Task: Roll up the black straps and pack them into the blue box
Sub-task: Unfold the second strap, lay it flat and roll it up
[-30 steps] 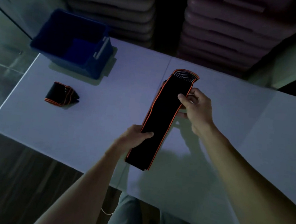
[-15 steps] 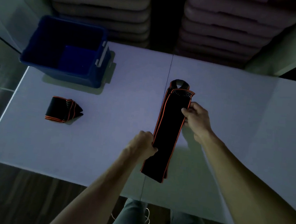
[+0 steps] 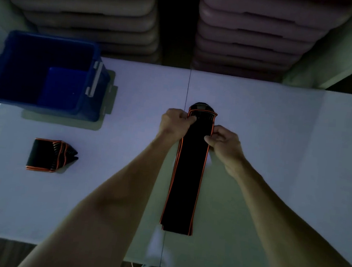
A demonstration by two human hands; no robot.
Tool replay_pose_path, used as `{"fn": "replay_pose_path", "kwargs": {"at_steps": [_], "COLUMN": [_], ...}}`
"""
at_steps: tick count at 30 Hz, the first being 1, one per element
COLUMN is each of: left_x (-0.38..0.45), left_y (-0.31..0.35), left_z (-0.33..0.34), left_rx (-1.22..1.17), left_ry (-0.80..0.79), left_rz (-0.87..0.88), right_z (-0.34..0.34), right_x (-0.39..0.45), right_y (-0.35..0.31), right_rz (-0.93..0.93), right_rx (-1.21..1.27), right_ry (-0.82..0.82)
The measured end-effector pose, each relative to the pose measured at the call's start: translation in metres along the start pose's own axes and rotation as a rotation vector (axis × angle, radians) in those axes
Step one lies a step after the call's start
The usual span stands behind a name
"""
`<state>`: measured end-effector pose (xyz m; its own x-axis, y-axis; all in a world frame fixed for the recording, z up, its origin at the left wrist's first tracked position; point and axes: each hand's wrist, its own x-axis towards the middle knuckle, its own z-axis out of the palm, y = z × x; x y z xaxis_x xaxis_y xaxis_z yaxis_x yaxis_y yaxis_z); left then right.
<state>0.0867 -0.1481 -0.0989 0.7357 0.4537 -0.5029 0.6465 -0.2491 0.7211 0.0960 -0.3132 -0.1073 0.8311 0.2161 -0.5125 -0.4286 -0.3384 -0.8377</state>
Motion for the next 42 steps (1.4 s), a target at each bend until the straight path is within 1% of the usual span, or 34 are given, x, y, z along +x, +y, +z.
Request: {"fn": "replay_pose_path", "kwargs": {"at_steps": [2, 4, 7, 10, 13, 16, 21, 26, 29, 32, 38, 40, 42], "left_x": [0.006, 0.007, 0.014, 0.02, 0.025, 0.031, 0.037, 0.044, 0.048, 0.049, 0.048, 0.045, 0.038], "left_y": [0.002, 0.004, 0.004, 0.007, 0.008, 0.004, 0.001, 0.002, 0.005, 0.009, 0.008, 0.007, 0.003], "left_z": [0.003, 0.003, 0.003, 0.004, 0.008, 0.01, 0.012, 0.014, 0.012, 0.011, 0.013, 0.011, 0.009], "left_rx": [-0.051, -0.083, -0.058, -0.044, -0.054, -0.01, 0.059, 0.128, 0.179, 0.182, 0.179, 0.151, 0.112], "left_ry": [0.011, 0.0, -0.028, -0.041, 0.014, 0.042, 0.099, 0.121, 0.113, 0.137, 0.166, 0.139, 0.104], "left_rz": [-0.023, -0.027, 0.0, 0.022, 0.056, 0.102, 0.105, 0.182, 0.172, 0.138, 0.151, 0.148, 0.132], "right_z": [-0.002, -0.002, 0.0, 0.004, 0.006, 0.008, 0.009, 0.008, 0.008, 0.01, 0.014, 0.016, 0.017], "right_x": [0.008, 0.016, 0.028, 0.038, 0.046, 0.053, 0.062, 0.071, 0.076, 0.081, 0.086, 0.083, 0.076], "right_y": [-0.003, -0.007, -0.012, -0.016, -0.015, -0.01, -0.009, -0.011, -0.012, -0.013, -0.012, -0.012, -0.008], "right_rz": [0.005, 0.008, -0.012, -0.068, -0.087, -0.08, -0.097, -0.187, -0.236, -0.243, -0.251, -0.279, -0.268], "right_rx": [-0.001, -0.003, 0.018, -0.037, -0.061, -0.088, -0.109, -0.22, -0.316, -0.332, -0.334, -0.336, -0.287], "right_ry": [0.009, 0.06, 0.145, 0.215, 0.247, 0.267, 0.339, 0.319, 0.312, 0.319, 0.375, 0.372, 0.361]}}
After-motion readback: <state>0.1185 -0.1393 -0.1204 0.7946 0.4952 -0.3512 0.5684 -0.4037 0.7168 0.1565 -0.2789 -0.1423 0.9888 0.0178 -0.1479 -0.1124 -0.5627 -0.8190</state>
